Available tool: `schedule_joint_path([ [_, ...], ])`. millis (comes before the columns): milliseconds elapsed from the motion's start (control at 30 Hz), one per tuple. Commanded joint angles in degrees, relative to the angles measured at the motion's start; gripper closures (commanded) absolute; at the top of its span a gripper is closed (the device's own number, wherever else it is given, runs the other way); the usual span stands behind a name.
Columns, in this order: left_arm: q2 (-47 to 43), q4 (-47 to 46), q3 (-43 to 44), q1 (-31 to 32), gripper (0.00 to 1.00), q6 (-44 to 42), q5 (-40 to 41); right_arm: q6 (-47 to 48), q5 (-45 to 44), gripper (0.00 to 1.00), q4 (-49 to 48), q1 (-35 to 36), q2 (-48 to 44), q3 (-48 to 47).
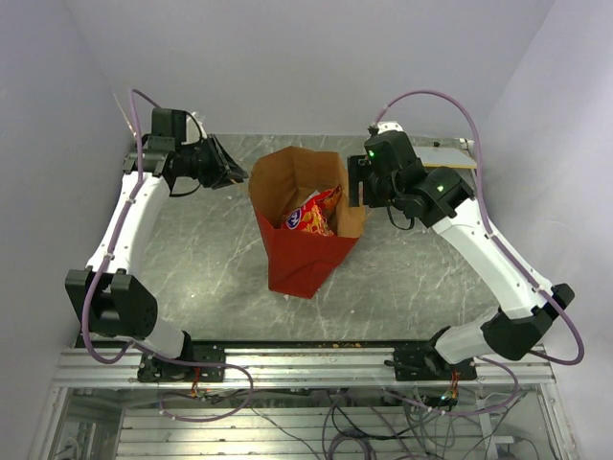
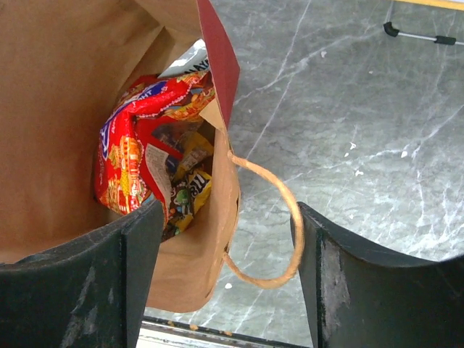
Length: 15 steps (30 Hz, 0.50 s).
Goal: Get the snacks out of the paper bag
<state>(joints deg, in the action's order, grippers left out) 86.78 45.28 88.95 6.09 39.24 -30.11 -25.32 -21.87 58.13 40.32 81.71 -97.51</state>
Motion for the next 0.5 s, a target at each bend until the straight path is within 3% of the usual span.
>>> schedule_joint_path([
  [0, -2.14, -4.5, -2.01, -0.11, 0.66, -0.52, -1.04, 2.14, 1.37, 0.28, -0.63, -0.44, 0.21, 0.27],
  [67, -2.23, -4.88, -1.63, -0.11, 0.67, -0.88, -0.76, 2.61, 1.31, 0.28, 0.54, -0.58, 1.22, -0.68],
  [200, -2.2, -3.7, 1.15, -0.11, 0.89, -2.14, -0.01, 2.29, 2.88, 0.33, 0.74, -0.56, 1.38, -0.22],
  [300, -1.7, 0.97, 5.3, -0.11, 0.93, -4.48, 3.66, 3.29, 6.12, 0.56, -2.39, -0.58, 0.16, 2.6],
  [400, -1.31, 4.24, 8.47, -0.39, 0.93, -6.17, 6.41, 4.53, 10.21, 0.96, -2.37, -0.52, 1.13, 0.24],
  [467, -0.9, 6.19, 11.28, -1.58, 0.93, -6.13, 6.86, 7.36, 18.14, 1.0, -3.62, -0.56, 2.51, -1.67],
])
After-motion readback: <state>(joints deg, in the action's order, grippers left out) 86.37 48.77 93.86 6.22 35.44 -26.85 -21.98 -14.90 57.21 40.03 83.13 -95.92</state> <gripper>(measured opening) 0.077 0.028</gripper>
